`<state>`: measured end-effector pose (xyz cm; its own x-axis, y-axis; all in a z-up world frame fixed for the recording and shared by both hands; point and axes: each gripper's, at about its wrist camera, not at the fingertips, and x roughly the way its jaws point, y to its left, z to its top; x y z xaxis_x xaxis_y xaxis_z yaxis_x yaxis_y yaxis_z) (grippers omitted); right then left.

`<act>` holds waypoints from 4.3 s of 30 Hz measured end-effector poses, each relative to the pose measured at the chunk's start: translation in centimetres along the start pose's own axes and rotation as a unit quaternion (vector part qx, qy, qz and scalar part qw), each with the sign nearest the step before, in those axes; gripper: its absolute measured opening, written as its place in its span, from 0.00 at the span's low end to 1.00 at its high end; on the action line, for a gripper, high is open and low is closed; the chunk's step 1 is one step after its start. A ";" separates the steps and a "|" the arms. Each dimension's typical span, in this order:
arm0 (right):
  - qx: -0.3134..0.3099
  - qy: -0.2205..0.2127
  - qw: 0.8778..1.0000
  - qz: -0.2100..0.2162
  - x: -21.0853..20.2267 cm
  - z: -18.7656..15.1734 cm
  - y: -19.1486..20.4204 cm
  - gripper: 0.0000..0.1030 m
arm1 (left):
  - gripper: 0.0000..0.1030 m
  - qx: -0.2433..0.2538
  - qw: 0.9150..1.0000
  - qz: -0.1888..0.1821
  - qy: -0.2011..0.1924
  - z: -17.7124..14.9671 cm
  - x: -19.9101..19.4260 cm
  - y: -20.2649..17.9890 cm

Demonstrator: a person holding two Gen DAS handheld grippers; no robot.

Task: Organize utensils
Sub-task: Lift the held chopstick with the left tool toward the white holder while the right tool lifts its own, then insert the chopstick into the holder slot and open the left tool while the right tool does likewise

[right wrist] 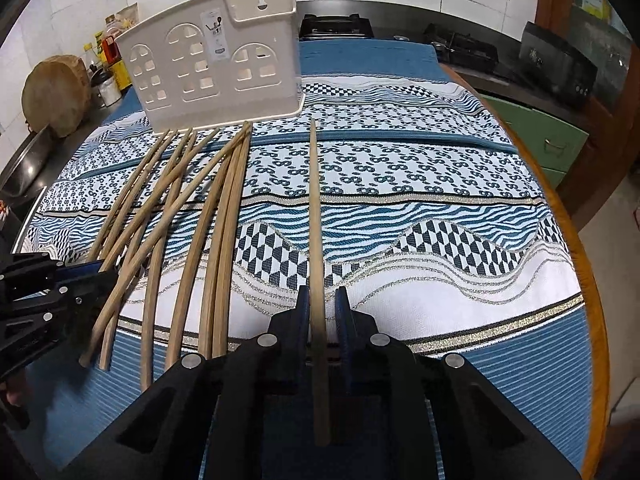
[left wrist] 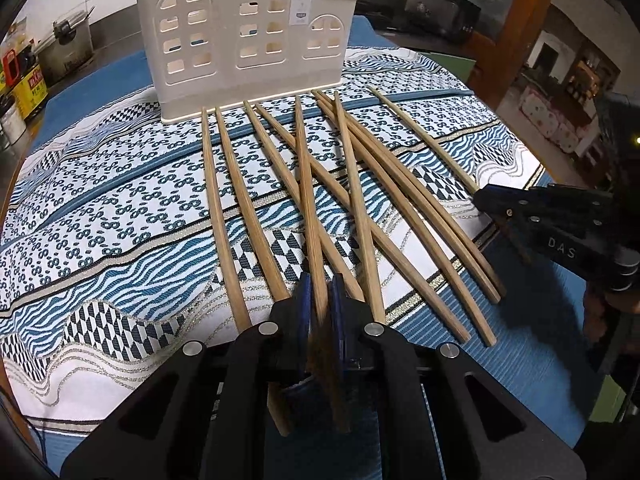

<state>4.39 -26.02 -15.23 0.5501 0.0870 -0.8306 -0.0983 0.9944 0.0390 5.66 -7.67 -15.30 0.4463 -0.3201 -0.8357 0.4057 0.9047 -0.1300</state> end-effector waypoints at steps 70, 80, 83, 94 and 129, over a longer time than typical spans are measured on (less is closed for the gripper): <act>-0.014 -0.069 0.997 0.014 -6.8 0.4 0.7 0.07 | 0.05 -0.054 0.997 0.007 -0.059 0.2 -5.3 1.8; -0.034 -0.116 0.992 0.031 -9.7 4.0 1.6 0.07 | 0.05 -0.053 0.993 0.010 -0.106 2.8 -8.1 2.6; -0.040 -0.127 0.991 0.033 -10.5 5.0 1.7 0.07 | 0.05 -0.059 0.991 0.006 -0.118 3.3 -9.0 3.0; -0.064 -0.143 0.985 0.071 -12.9 10.5 1.4 0.07 | 0.05 -0.061 0.981 -0.018 -0.184 7.8 -15.5 4.4; -0.180 0.009 0.979 0.093 -9.9 21.2 2.2 0.07 | 0.05 -0.060 0.996 -0.022 -0.057 20.1 -16.8 11.6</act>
<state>16.36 -23.44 4.87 0.4804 0.2592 -0.8379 -0.4827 0.8758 -0.0058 18.88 2.55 7.94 0.5213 -0.3840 -0.7621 0.3309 0.9141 -0.2343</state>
